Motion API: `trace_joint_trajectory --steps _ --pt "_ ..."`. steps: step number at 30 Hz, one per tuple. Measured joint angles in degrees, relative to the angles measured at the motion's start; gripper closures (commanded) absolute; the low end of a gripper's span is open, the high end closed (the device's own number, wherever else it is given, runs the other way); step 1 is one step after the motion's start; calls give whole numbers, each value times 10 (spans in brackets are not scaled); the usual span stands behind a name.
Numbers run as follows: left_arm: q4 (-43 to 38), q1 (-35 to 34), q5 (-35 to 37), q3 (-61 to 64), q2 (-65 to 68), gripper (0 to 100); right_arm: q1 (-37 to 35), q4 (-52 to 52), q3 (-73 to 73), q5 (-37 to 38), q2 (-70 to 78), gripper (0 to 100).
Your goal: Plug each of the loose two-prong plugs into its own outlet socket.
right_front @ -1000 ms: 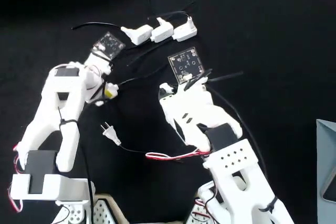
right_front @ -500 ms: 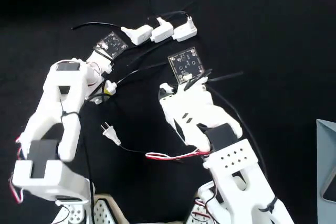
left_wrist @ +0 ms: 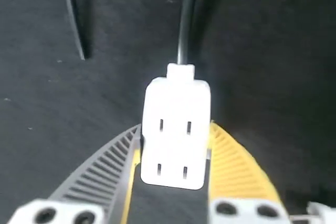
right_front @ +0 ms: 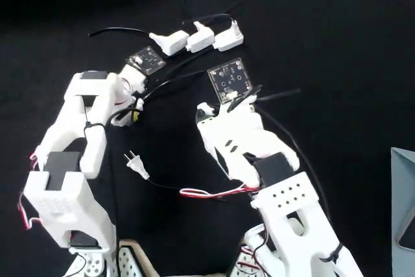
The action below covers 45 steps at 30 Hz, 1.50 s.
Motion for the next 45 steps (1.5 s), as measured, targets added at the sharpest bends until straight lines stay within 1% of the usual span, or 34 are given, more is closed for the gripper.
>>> trace_joint_trajectory --steps 5,9,11,15,17,20,23,26,30,33,36,39,42,45 --pt "74 51 47 0 -31 970 0 0 0 0 0 986" --pt "98 93 99 0 -40 962 0 0 0 0 0 986" --pt "100 112 121 0 -40 920 0 0 0 0 0 986" --pt "105 131 171 0 -40 766 0 0 0 0 0 986" --pt "105 130 206 0 -40 709 0 0 0 0 0 986" --pt "107 129 244 0 -40 709 0 0 0 0 0 986" --pt "111 129 251 0 -56 712 0 0 0 0 0 986" --pt "138 127 255 0 -100 712 0 0 0 0 0 985" --pt "166 80 256 2 -191 712 -6 -13 1 0 2 985" --pt "165 31 280 42 -264 712 -31 -43 7 0 33 985" --pt "142 -11 307 117 -325 712 -66 -79 7 0 89 985" --pt "113 -61 349 192 -382 712 -91 -105 7 0 144 986" --pt "97 -120 388 252 -433 712 -105 -109 -4 25 195 986" --pt "80 -162 417 303 -465 712 -130 -110 -41 41 244 986"
